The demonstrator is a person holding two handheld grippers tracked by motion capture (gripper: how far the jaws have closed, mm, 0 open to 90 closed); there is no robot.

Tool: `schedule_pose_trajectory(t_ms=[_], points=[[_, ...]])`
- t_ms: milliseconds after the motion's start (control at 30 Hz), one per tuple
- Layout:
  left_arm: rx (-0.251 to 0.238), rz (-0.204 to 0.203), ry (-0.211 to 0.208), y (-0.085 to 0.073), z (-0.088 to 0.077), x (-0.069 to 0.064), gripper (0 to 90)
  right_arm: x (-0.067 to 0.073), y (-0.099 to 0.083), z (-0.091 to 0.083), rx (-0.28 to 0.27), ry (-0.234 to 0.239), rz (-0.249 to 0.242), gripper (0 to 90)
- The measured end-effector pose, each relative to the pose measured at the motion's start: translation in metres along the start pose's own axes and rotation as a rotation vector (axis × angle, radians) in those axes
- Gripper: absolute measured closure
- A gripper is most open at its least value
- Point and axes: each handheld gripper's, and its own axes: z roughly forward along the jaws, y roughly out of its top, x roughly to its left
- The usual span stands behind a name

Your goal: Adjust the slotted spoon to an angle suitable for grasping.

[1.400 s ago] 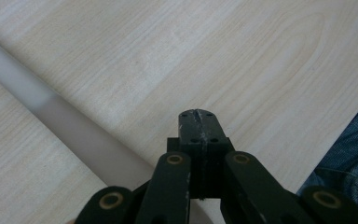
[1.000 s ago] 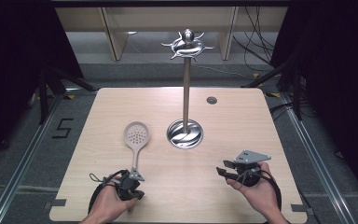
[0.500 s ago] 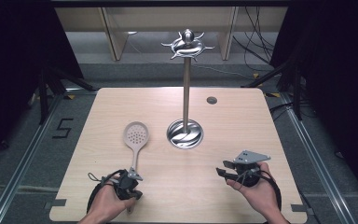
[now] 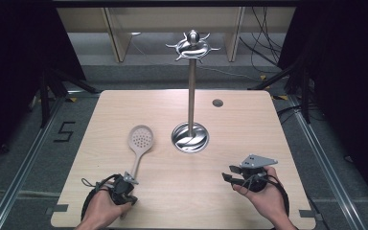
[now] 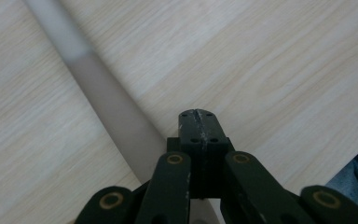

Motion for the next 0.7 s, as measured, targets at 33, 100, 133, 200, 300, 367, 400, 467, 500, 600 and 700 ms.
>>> schedule_pose_trajectory(t_ms=[33,100,133,200,300,367,400,467,500,600,700], points=[[0.007,-0.007,-0.003,-0.001,-0.001,0.003,89.5,0.0,0.0,0.0,0.0,0.0,0.0,57.2],[0.012,-0.035,0.009,-0.004,-0.003,0.009,89.5,0.0,0.0,0.0,0.002,0.001,0.001,57.1],[0.014,-0.039,0.0,-0.006,-0.004,0.013,89.5,0.0,0.0,0.0,0.002,0.002,0.003,57.1],[0.025,-0.061,0.007,-0.008,-0.006,0.019,89.5,0.0,0.0,0.0,0.004,0.001,0.001,57.0],[0.028,-0.1,0.023,-0.013,-0.009,0.03,89.5,0.0,0.0,0.0,0.005,0.005,0.005,56.9],[0.035,-0.112,0.031,-0.015,-0.011,0.038,89.5,0.0,0.0,0.001,0.004,0.005,0.005,56.8],[0.033,-0.136,0.048,-0.017,-0.012,0.04,89.5,0.0,0.0,0.001,0.005,0.003,0.002,56.8],[0.017,-0.165,0.072,-0.02,-0.013,0.047,89.5,0.0,0.0,0.001,0.004,0.005,0.005,56.7],[0.003,-0.18,0.072,-0.021,-0.014,0.051,89.5,0.0,0.0,0.001,0.005,0.006,0.01,56.7],[-0.008,-0.219,0.097,-0.026,-0.02,0.065,89.5,0.0,0.0,0.001,0.006,0.003,0.002,56.7],[-0.015,-0.231,0.11,-0.027,-0.023,0.071,89.5,0.0,0.0,0.001,0.009,0.004,0.009,56.6]])
